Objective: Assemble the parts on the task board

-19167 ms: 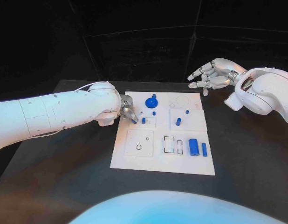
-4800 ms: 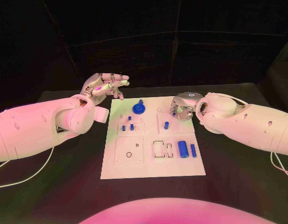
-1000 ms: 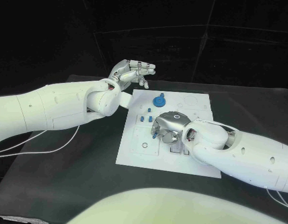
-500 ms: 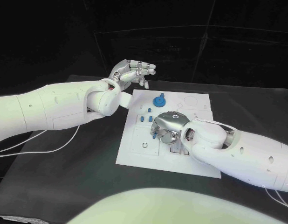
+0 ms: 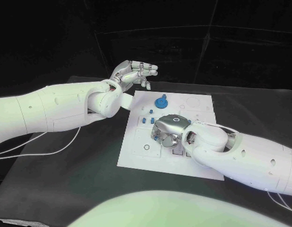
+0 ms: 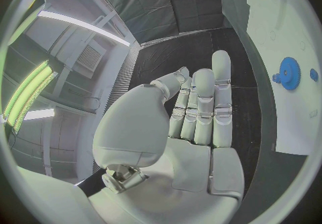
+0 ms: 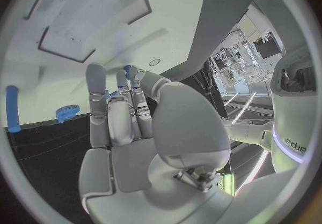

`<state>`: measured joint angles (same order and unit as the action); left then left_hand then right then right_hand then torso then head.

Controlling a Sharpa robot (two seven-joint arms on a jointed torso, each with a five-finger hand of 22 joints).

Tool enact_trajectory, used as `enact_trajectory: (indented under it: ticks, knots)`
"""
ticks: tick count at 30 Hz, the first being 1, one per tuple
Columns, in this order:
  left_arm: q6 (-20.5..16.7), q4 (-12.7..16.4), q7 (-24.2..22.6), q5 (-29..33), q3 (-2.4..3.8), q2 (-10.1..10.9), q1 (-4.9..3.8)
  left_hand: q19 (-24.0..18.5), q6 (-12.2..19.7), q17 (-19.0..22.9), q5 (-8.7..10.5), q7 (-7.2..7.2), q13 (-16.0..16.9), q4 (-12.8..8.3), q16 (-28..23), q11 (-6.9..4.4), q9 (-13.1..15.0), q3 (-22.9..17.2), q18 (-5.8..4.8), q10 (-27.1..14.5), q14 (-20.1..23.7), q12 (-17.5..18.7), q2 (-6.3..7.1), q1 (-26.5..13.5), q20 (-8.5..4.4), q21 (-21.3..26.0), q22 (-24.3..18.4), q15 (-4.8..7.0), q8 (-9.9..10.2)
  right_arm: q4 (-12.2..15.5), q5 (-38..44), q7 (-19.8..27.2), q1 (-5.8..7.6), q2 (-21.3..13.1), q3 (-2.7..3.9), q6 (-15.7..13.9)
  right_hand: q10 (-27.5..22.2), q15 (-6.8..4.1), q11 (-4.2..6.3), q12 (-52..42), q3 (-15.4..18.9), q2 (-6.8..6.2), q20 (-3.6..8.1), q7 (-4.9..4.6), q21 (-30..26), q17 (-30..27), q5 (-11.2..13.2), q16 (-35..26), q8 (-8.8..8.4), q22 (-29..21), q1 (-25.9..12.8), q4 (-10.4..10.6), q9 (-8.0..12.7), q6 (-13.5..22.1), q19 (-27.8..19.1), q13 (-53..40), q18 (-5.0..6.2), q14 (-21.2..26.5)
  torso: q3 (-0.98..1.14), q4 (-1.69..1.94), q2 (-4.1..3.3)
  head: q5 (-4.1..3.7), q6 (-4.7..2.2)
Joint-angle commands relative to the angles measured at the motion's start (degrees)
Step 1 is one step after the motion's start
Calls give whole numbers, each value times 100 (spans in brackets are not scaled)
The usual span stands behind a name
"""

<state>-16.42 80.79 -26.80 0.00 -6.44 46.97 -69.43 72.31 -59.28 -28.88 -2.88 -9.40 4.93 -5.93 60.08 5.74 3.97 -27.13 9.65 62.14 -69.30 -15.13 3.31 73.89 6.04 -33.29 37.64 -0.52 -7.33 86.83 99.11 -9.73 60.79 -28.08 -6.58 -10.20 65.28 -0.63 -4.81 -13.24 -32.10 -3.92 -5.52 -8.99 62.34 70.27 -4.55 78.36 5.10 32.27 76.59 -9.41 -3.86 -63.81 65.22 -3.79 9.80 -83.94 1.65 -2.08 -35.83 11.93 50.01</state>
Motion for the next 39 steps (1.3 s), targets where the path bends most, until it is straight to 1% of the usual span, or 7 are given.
enact_trajectory:
  ticks: [1, 13, 17, 28, 31, 35, 39]
  knots:
    - [100, -3, -4, 4, 3, -1, -11, -32, 22, 4, -14, -35, -4, -20, -29, -7, -9, 14, 74, -37, 32, -39, 24, 7, 9, 20, -6, -13, -21, 11, -70, 108, 4, 10, -4, 48, -36, 44, -3, 19, 35, 6, 1, 2, -33, -1, -20, -6, -32, -5, -60, 6, 6, 51, -51, 5, 11, -243, 1, 7, 0, 3, -1]
    - [150, -7, 66, 4, 3, -3, -12, -31, 36, -69, -15, -41, -7, -16, 16, -2, -11, 26, 74, -53, 6, -42, 30, -6, 12, 22, -8, -17, -18, -57, -88, 45, 3, 8, -4, -5, -965, 262, -269, 441, 178, -202, -188, -219, -344, -548, -18, -342, -162, -460, -201, 39, 27, 799, -411, 21, 75, -60, 2, 0, -2, 25, -1]
    - [166, -14, 83, 4, 2, -8, -12, -31, 36, -69, -15, -41, -7, -16, 16, -2, -11, 26, 74, -53, 6, -42, 30, -6, 12, 22, -8, -17, -18, -22, -91, 69, 3, -26, -4, -153, -1164, 272, -271, 413, 302, -228, -217, -187, -387, -670, -38, -413, -156, -489, -163, 25, 19, 1016, -456, 3, 85, -2, 7, 0, -2, 26, -1]
    - [210, -26, 132, 2, 2, 12, -12, -28, 42, -58, -15, -45, -9, -10, 16, 1, -12, 29, 73, -61, 8, -43, 26, -14, 14, 22, -8, -20, -17, 766, -602, 184, 61, -777, 15, -845, -1184, 270, -261, 179, 572, -237, -226, -190, -434, -766, -117, -446, -121, -535, -224, 117, -3, 977, -441, -29, 88, 15, 1, -14, 8, 3, -1]
    - [219, -25, 138, 2, 2, 34, -12, -28, 42, -58, -15, -45, -9, -10, 16, 1, -12, 29, 73, -61, 8, -43, 26, -14, 14, 22, -8, -20, -17, 963, -748, 78, 182, -1040, 77, -819, -1119, 249, -233, 72, 646, -238, -210, -157, -445, -731, -121, -411, -108, -550, -233, 147, -9, 928, -415, -34, 90, -11, 3, -17, 10, -29, -7]
    - [246, -37, 148, 1, 2, 56, -12, -27, 44, -47, -15, -46, -9, -7, 13, 1, -12, 30, 73, -62, 11, -44, 22, -15, 15, 22, -9, -21, -17, 1053, -921, -23, 365, -1382, 269, -735, -1037, 220, -198, -33, 712, -256, -184, -125, -449, -641, -128, -342, -104, -564, -223, 159, -10, 882, -372, -31, 91, -60, -2, -12, 5, -110, -76]
    - [300, -46, 148, -4, 1, 56, -11, -27, 44, -47, -15, -46, -9, -7, 13, 1, -12, 30, 73, -62, 11, -44, 22, -15, 15, 22, -9, -21, -17, 982, -1029, -34, 545, -1626, 355, -625, -1159, 174, -137, -85, 1123, -477, -145, -12, -494, -539, -258, -268, -156, -608, -362, 233, 16, 1122, -310, -4, 87, -110, 8, -12, 4, -170, -136]
